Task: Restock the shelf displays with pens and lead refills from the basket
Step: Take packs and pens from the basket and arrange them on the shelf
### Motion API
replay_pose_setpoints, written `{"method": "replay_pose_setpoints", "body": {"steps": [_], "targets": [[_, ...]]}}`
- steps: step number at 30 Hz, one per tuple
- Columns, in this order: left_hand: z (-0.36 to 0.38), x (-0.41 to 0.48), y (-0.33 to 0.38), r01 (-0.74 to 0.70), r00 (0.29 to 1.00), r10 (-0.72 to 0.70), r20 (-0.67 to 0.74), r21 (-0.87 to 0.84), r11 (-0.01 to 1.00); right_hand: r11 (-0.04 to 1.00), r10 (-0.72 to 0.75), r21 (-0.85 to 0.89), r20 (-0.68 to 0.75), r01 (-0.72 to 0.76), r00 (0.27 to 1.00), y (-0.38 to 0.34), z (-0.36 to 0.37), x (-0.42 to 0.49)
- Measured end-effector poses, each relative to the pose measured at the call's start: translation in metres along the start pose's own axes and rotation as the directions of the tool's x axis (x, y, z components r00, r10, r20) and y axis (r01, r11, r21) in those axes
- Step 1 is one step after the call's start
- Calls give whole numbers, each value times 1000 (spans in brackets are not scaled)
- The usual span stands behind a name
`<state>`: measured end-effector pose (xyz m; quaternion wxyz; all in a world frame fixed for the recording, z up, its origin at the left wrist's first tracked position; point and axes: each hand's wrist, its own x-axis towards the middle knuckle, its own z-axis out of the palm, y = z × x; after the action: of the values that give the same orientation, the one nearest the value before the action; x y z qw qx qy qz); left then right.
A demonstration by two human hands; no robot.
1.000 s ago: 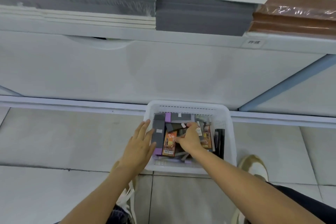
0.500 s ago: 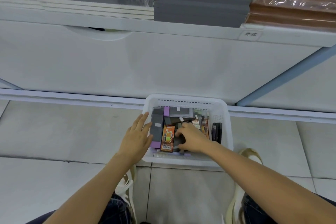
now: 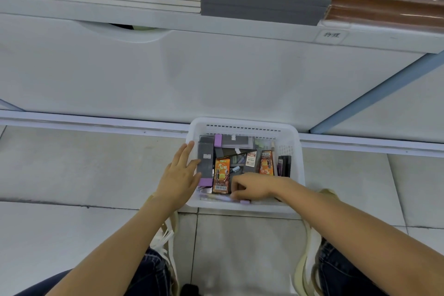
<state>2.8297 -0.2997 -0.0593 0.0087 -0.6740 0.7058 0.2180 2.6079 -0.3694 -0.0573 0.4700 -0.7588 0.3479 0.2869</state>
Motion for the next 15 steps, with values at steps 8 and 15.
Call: {"method": "replay_pose_setpoints", "body": {"steps": [8,15], "targets": [[-3,2,4,16,1000,-16,-4,-7,1000,1000,8,14,60,-9,998,15,4,-7],[-10,6,25,21,984,-31,-173,-60,998,964,35,250,-463,93,885,33,-26,-27]]}}
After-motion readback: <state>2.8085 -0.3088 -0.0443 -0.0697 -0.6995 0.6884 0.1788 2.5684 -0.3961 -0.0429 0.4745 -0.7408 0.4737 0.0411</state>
